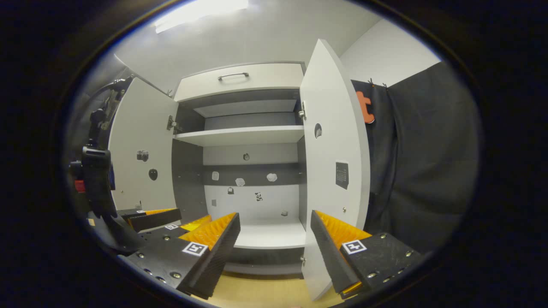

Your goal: Open the right door of the double-door shoe cabinet with the right hand, and open the left door with the left hand.

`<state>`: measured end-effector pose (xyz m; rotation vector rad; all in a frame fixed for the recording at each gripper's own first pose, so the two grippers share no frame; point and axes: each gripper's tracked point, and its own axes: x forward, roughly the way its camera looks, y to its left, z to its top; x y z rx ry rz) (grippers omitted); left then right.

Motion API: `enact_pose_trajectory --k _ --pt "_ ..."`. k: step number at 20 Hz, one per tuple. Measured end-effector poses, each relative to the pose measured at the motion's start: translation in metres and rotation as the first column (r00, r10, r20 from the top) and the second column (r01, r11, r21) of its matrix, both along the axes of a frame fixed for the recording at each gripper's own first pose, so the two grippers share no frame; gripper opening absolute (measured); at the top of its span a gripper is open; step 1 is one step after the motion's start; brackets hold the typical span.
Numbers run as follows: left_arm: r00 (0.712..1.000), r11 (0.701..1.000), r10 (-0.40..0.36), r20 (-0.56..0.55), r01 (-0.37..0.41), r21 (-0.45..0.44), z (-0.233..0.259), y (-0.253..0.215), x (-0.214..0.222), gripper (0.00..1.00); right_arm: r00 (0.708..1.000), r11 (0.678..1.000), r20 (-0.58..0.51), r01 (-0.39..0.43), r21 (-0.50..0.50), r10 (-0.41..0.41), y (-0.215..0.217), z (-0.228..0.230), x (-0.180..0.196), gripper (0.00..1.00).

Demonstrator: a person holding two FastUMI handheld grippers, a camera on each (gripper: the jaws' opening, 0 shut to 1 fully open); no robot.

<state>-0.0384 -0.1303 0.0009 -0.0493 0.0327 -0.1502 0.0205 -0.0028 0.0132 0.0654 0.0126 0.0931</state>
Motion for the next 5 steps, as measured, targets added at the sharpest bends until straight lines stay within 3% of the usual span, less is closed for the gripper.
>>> enact_pose_trajectory --k 5 --pt "1.0 1.0 0.006 0.0 -0.006 0.011 -0.0003 -0.0022 -0.0027 0.99 1.0 1.0 0.002 0.0 0.005 0.0 -0.0046 0.0005 -0.0008 0.97"
